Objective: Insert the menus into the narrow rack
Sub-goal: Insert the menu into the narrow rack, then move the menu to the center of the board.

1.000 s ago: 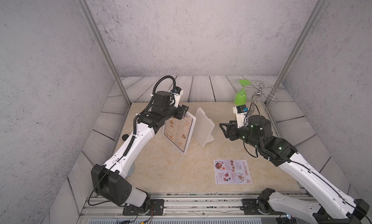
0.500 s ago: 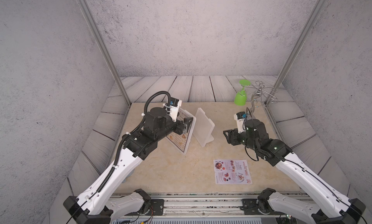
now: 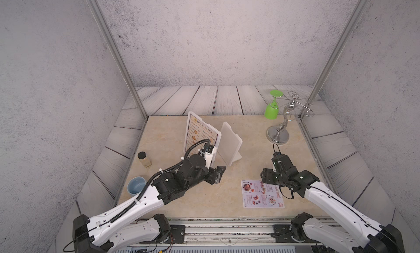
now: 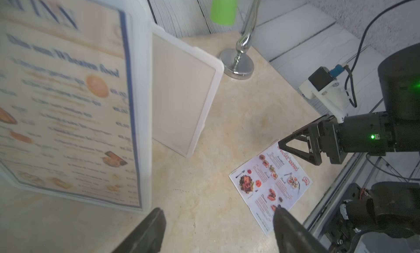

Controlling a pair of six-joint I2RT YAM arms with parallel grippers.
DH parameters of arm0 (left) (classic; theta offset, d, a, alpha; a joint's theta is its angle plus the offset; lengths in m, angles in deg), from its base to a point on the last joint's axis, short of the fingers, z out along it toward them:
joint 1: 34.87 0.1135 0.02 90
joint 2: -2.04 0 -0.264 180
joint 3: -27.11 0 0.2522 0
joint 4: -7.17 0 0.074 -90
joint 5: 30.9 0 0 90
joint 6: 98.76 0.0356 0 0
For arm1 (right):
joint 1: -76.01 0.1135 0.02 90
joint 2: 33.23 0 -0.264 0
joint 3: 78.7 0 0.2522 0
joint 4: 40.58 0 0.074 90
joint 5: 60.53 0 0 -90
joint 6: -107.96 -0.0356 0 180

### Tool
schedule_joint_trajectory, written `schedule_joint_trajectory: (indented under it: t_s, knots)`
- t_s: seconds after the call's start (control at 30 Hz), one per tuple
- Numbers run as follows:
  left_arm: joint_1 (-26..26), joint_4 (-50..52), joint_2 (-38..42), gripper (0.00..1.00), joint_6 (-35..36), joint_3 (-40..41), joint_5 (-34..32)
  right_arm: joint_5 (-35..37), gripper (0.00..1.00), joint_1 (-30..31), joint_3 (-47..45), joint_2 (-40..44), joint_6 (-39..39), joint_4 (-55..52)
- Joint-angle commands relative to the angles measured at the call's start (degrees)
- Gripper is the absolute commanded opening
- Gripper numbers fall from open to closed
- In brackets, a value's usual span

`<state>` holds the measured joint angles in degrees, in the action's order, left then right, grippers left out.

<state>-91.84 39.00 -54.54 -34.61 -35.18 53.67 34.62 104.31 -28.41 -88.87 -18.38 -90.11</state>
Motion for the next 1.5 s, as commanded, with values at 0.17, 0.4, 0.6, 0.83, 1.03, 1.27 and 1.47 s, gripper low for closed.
schedule_joint_trajectory:
  t_s: [0.17, 0.4, 0.6, 0.83, 1.03, 1.27, 1.47]
  knots:
    - [-4.8, -5.7, -12.0, 0.77, -5.4, 1.7, 3.0, 1.6, 0.84, -4.0, -4.9, 1.0, -8.7, -2.4]
    - [-4.9, -8.9, -19.7, 0.77, -4.2, 1.8, 6.5, -3.6, 0.88, -11.3, -7.5, -0.3, -8.3, -2.0]
    - [-4.9, -9.9, -25.2, 0.78, -3.8, 0.9, 8.6, -9.6, 0.9, -15.7, -9.8, -2.2, -6.6, 0.0]
    - [-4.8, -10.0, -29.9, 0.76, -3.5, -0.7, 11.2, -14.7, 0.9, -16.8, -12.1, -2.8, -3.9, 1.6]
    - [-4.7, -8.2, -30.1, 0.76, -3.5, -1.3, 9.8, -20.3, 0.88, -16.8, -13.7, -2.3, -1.7, 3.7]
    - [-3.9, -5.9, -30.4, 0.76, -3.2, -2.0, 7.7, -27.9, 0.84, -16.8, -15.2, -3.4, -0.7, 9.3]
    - [-3.8, -4.9, -30.9, 0.75, -3.3, -1.9, 6.9, -32.9, 0.81, -16.5, -16.6, -4.9, -1.2, 13.9]
